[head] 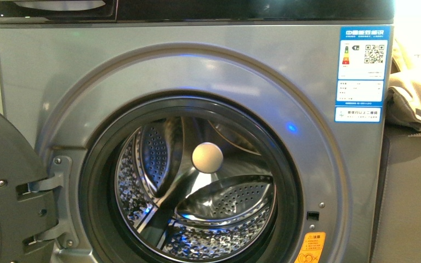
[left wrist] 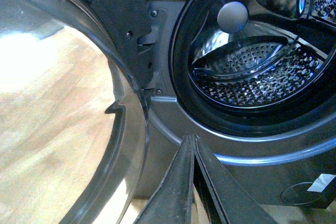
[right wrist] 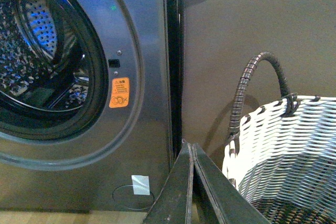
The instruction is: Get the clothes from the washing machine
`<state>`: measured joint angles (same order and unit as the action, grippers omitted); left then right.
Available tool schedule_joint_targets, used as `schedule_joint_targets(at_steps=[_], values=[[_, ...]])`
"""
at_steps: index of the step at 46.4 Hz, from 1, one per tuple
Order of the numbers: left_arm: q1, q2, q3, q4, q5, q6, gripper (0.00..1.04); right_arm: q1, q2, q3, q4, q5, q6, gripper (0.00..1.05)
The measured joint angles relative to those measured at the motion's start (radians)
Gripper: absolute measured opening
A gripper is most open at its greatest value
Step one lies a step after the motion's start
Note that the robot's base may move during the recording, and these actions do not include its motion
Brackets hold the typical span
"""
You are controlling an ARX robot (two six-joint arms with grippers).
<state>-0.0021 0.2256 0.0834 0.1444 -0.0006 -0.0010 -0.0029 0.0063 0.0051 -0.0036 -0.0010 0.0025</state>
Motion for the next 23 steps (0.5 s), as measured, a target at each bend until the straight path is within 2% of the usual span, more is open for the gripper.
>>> schedule_joint_targets(at_steps=[8,13,23], values=[[0.000,-0.032,-0.019,-0.013,0.000,0.000,0.04,0.000,-0.002,0.000,0.000,0.000,0.000,0.02],[0.000,-0.143,-0.031,-0.140,0.000,0.000,0.04,0.000,-0.002,0.000,0.000,0.000,0.000,0.02],[0.000,-0.213,-0.067,-0.145,0.000,0.000,0.04,0.000,-0.002,0.000,0.000,0.000,0.000,0.02]])
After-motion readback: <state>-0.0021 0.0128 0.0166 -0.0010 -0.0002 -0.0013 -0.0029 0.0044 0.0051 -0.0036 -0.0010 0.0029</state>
